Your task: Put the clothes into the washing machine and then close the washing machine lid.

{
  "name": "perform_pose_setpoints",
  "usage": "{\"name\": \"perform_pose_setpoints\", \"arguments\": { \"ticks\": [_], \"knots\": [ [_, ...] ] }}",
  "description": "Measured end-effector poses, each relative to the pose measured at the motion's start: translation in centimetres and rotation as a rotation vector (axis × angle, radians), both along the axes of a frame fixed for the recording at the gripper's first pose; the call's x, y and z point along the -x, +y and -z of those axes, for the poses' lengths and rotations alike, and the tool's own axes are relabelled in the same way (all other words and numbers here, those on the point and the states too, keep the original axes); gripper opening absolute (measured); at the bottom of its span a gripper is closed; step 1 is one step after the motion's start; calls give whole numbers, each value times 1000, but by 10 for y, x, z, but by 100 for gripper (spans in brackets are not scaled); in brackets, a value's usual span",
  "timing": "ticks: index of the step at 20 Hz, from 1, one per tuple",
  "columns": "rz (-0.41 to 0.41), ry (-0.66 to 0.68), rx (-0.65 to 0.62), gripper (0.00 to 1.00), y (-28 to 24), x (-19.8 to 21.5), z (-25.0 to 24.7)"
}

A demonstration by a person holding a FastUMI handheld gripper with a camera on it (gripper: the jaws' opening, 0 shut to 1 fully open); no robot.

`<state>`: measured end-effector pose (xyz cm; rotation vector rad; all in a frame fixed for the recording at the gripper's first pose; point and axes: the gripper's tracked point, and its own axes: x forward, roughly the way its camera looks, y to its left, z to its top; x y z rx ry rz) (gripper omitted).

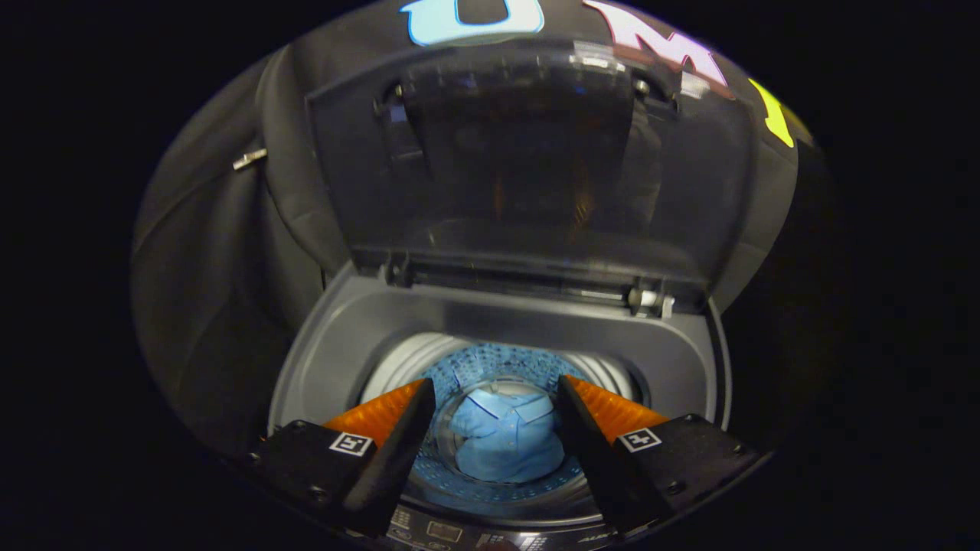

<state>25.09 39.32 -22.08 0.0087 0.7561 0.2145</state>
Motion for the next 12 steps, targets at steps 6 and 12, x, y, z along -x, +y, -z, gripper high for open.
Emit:
{"name": "perform_pose_setpoints", "arguments": {
  "ticks": [6, 12],
  "knots": [
    [-25, -203, -36, 100, 10, -27, -122],
    [10, -286, -54, 100, 12, -70, -188]
  ]
}}
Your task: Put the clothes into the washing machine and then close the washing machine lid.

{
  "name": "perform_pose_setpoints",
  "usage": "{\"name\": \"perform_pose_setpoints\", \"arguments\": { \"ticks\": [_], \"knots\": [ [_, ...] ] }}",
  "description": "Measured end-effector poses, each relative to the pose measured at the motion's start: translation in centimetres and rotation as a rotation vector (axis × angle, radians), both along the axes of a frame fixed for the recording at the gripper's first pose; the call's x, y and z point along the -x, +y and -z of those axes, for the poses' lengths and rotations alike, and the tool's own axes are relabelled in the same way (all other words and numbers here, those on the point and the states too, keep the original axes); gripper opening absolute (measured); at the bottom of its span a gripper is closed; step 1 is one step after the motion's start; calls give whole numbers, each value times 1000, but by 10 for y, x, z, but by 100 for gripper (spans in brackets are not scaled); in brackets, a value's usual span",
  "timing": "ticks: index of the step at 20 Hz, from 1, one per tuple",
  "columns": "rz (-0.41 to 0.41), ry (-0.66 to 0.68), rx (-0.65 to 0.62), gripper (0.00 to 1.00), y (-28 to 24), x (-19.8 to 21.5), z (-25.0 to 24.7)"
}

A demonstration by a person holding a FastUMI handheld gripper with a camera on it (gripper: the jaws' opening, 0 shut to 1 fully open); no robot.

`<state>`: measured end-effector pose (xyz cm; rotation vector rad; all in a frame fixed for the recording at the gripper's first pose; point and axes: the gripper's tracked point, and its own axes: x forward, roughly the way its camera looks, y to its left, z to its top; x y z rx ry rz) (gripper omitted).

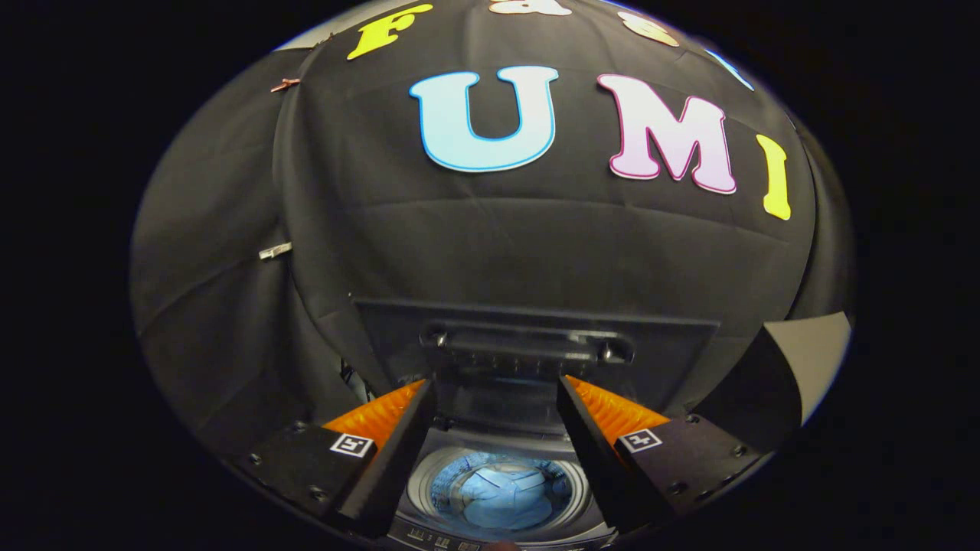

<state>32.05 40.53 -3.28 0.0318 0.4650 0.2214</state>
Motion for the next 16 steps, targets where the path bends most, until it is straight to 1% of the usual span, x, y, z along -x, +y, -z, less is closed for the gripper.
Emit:
{"name": "perform_pose_setpoints", "arguments": {
  "ticks": [2, 5, 8, 9, 11, 13, 16],
  "knots": [
    [20, -19, -1, 100, -3, -16, -14],
    [48, -16, -42, 100, 1, -44, -29],
    [53, -3, -16, 100, 6, -71, -27],
    [70, -9, -3, 100, 3, -81, -27],
    [71, 32, 11, 100, 5, -85, -16],
    [67, 25, 27, 100, 1, -85, -11],
    [83, 25, -25, 100, 3, -99, -7]
  ]
}}
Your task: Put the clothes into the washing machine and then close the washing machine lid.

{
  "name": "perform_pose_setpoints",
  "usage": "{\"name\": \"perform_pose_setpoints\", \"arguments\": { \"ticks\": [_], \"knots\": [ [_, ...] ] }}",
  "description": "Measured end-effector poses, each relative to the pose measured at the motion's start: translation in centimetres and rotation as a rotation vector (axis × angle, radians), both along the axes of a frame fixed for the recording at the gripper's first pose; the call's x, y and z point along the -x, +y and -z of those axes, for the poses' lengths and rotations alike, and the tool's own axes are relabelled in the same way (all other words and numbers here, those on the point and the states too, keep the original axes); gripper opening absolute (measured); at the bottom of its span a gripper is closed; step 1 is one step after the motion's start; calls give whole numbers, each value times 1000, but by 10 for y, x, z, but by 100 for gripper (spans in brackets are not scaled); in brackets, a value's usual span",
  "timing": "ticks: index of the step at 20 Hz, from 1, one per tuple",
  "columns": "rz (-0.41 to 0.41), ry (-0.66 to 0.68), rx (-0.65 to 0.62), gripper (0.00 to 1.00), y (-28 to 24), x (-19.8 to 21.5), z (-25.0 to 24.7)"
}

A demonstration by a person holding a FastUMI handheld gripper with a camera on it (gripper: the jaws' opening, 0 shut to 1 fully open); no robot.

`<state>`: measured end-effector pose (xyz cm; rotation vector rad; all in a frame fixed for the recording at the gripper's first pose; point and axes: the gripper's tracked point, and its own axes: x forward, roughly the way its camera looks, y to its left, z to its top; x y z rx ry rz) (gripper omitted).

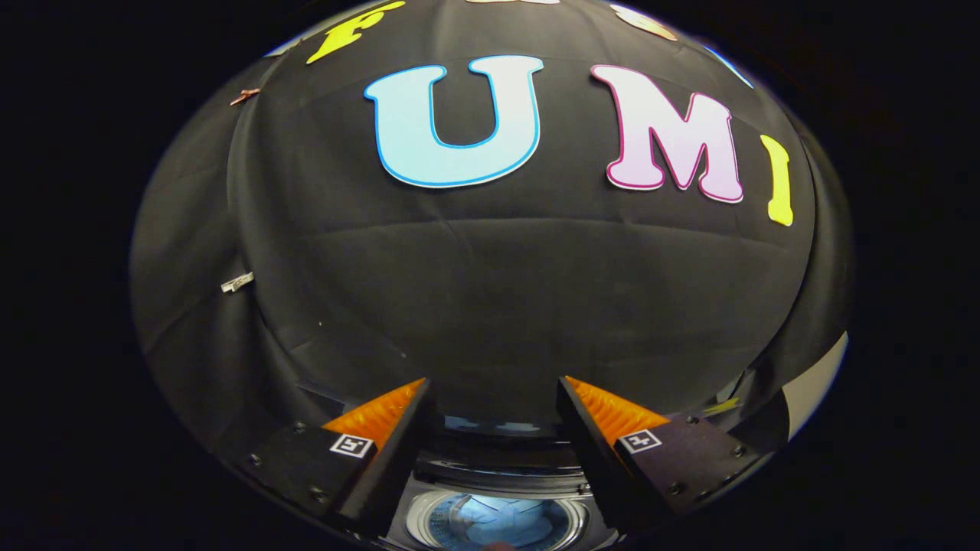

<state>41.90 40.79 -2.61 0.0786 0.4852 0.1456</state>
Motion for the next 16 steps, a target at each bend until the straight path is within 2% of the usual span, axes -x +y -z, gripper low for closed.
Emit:
{"name": "perform_pose_setpoints", "arguments": {
  "ticks": [6, 10, 16],
  "knots": [
    [-18, -2, 18, 100, 0, 12, 2],
    [-35, -64, 16, 100, 1, 39, -3],
    [-66, -84, 7, 100, 2, 82, -2]
  ]
}}
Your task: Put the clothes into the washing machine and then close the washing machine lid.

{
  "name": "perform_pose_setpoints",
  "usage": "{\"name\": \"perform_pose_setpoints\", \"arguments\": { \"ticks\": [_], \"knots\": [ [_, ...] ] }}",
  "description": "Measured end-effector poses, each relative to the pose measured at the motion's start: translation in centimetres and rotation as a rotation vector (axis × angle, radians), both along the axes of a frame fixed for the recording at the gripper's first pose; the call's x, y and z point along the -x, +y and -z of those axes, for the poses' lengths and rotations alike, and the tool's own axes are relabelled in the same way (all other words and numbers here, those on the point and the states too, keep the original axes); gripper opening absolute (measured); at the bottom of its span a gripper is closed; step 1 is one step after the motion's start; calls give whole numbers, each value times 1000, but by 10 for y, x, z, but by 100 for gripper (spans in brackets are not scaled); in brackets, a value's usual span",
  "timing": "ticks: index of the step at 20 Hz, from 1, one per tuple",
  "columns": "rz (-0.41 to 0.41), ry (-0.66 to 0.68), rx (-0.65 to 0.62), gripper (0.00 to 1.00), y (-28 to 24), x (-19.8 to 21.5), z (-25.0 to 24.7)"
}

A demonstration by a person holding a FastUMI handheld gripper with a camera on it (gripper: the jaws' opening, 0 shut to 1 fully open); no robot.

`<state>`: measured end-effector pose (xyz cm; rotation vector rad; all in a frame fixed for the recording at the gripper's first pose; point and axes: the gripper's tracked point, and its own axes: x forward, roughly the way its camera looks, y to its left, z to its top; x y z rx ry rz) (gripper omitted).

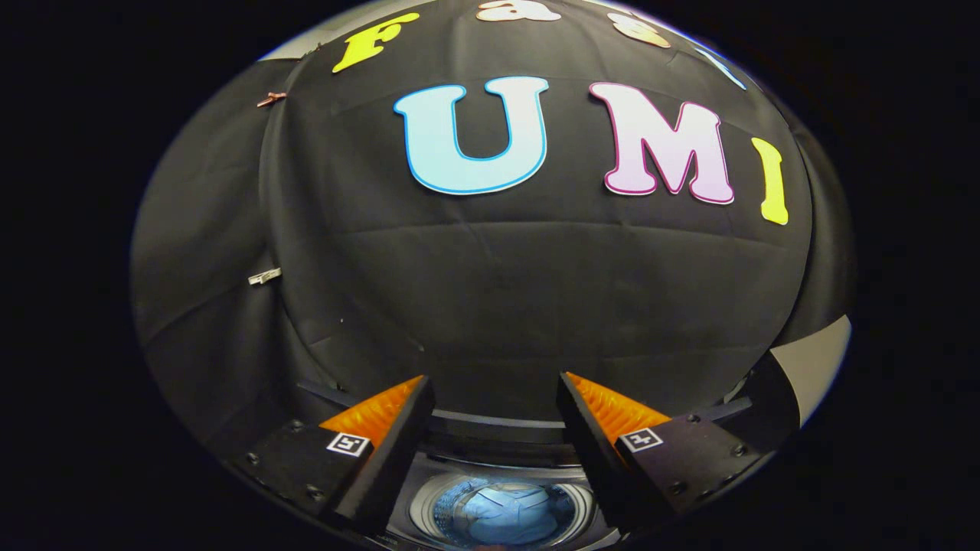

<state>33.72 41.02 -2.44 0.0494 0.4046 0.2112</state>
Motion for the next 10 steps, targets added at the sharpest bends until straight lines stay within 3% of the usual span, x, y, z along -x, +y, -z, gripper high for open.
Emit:
{"name": "perform_pose_setpoints", "arguments": {
  "ticks": [10],
  "knots": [
    [-17, -23, -19, 100, 1, 48, 14]
  ]
}}
